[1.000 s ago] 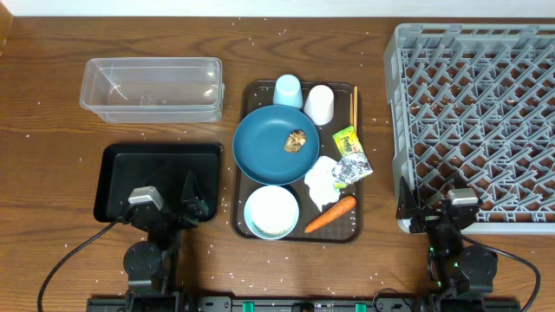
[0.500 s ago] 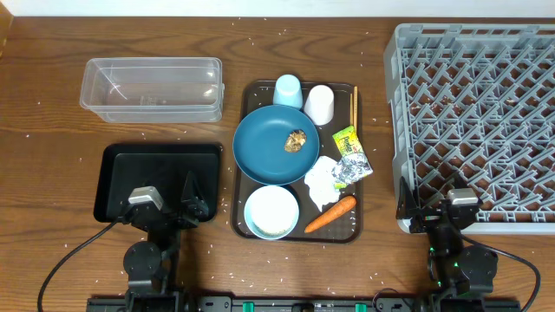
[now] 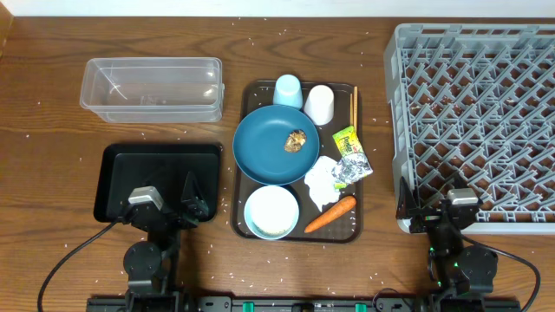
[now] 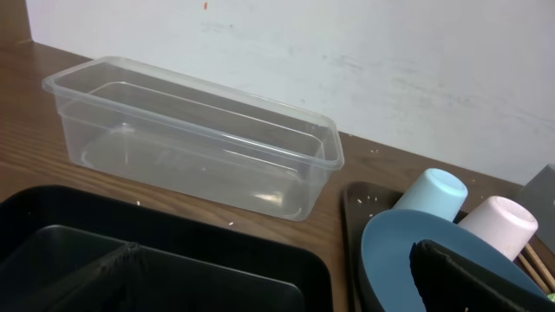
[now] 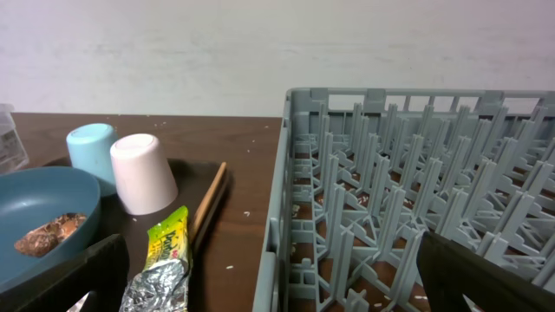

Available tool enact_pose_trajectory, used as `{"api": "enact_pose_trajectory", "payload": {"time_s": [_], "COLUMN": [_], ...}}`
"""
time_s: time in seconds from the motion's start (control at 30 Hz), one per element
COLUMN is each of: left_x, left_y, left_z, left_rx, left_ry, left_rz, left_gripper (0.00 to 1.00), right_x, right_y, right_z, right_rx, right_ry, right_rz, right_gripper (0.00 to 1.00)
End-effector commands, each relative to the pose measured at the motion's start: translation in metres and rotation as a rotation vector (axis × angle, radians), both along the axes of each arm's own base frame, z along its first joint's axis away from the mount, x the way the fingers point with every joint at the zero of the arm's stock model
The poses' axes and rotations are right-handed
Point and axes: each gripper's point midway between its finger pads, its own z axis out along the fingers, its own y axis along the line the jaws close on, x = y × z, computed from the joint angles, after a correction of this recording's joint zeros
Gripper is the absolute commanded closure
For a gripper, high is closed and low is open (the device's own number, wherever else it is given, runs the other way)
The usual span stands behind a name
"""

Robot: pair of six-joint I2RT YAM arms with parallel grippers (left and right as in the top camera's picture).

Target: Sort waste into correct bins and load items into the dishwasher rack

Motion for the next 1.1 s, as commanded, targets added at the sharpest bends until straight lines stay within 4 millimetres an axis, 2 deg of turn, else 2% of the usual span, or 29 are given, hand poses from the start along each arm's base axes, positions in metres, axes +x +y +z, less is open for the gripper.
{"api": "enact_pose_trajectory", "payload": {"time_s": [0.0,0.23,0.3,0.33,0.4,0.47,0.53,0.67,0.73,0.83,0.93,1.07], "left_x": [-0.001,-0.001,-0.002,-0.004,-0.017,-0.030,-0.041,-0.048,-0.056,-0.078,-0.083,-0.089], "left_y": [0.003,0.000,-0.022,-0.041,-0.080,-0.102,-0.115,-0.123,-0.132,-0.150,-0.151,-0.150], "left_z": [-0.015,-0.014,-0.012,-0.010,-0.006,-0.005,-0.004,-0.003,0.006,0.028,0.043,0.076], "left_rx": [0.014,0.002,-0.149,-0.262,-0.458,-0.548,-0.564,-0.570,-0.594,-0.613,-0.646,-0.616], "left_ry": [0.049,0.044,0.043,0.051,0.110,0.163,0.192,0.211,0.206,0.191,0.184,0.121], "left_rz": [0.014,0.001,-0.114,-0.208,-0.424,-0.555,-0.653,-0.710,-0.786,-0.972,-0.993,-1.004], "left_gripper": [0.02,0.02,0.02,0.02,0.02,0.02,0.02,0.02,0.02,0.02,0.02,0.02], "right_x": [0.000,0.000,0.000,0.000,0.000,0.000,0.000,0.000,0.000,0.000,0.000,0.000], "right_y": [-0.004,-0.004,-0.004,-0.004,-0.004,-0.004,-0.004,-0.004,-0.004,-0.004,-0.004,-0.004], "right_z": [0.000,0.000,0.000,0.000,0.000,0.000,0.000,0.000,0.000,0.000,0.000,0.000], "right_rx": [0.002,0.002,0.002,0.002,0.002,0.002,0.002,0.002,0.002,0.002,0.002,0.002], "right_ry": [0.000,0.000,0.000,0.000,0.000,0.000,0.000,0.000,0.000,0.000,0.000,0.000], "right_rz": [-0.015,-0.015,-0.015,-0.015,-0.015,-0.015,-0.015,-0.015,-0.015,-0.015,-0.015,-0.015], "right_gripper": [0.01,0.01,0.01,0.01,0.01,0.01,0.01,0.01,0.01,0.01,0.01,0.01]}}
